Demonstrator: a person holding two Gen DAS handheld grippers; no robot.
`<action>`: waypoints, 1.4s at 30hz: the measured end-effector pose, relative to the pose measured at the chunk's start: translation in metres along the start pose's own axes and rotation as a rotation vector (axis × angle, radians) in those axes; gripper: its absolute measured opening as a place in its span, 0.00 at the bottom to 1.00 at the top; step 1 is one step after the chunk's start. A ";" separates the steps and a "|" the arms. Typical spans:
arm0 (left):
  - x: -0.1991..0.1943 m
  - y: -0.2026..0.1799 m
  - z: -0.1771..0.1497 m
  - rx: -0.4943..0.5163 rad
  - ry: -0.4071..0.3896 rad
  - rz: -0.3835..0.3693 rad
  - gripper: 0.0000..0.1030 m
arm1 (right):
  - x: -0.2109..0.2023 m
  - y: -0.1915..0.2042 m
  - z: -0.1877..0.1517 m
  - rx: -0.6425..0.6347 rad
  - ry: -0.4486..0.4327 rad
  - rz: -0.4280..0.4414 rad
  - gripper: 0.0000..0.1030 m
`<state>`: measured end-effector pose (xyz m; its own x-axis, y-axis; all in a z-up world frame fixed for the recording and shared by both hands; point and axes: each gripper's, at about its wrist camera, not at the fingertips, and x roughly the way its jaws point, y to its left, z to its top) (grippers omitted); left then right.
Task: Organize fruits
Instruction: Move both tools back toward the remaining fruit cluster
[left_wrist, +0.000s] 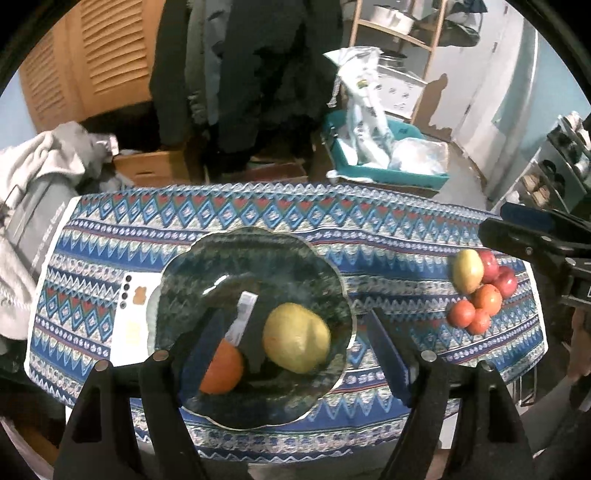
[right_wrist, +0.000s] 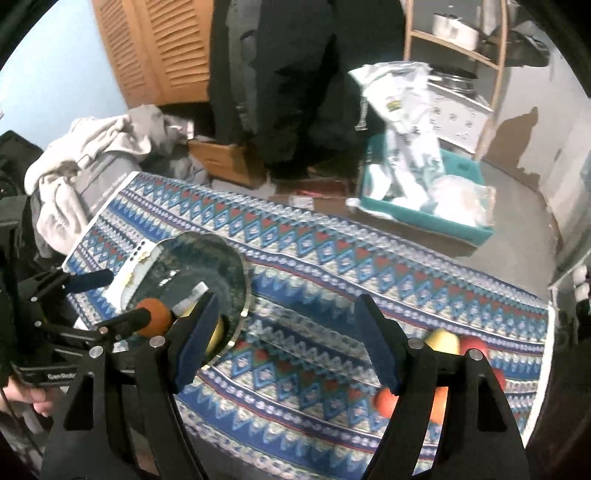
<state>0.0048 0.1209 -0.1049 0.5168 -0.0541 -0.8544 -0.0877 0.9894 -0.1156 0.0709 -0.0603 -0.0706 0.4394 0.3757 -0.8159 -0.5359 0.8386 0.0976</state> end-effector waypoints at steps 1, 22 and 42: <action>0.000 -0.002 0.000 0.004 -0.002 -0.003 0.78 | -0.005 -0.006 -0.002 0.003 -0.004 -0.010 0.74; 0.001 -0.097 0.014 0.148 -0.003 -0.080 0.78 | -0.059 -0.114 -0.058 0.118 -0.042 -0.147 0.75; 0.033 -0.176 0.017 0.261 0.058 -0.124 0.78 | -0.076 -0.200 -0.108 0.282 -0.014 -0.229 0.75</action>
<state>0.0520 -0.0530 -0.1037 0.4594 -0.1769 -0.8704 0.1992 0.9755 -0.0931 0.0666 -0.2989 -0.0901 0.5357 0.1694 -0.8272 -0.2038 0.9766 0.0680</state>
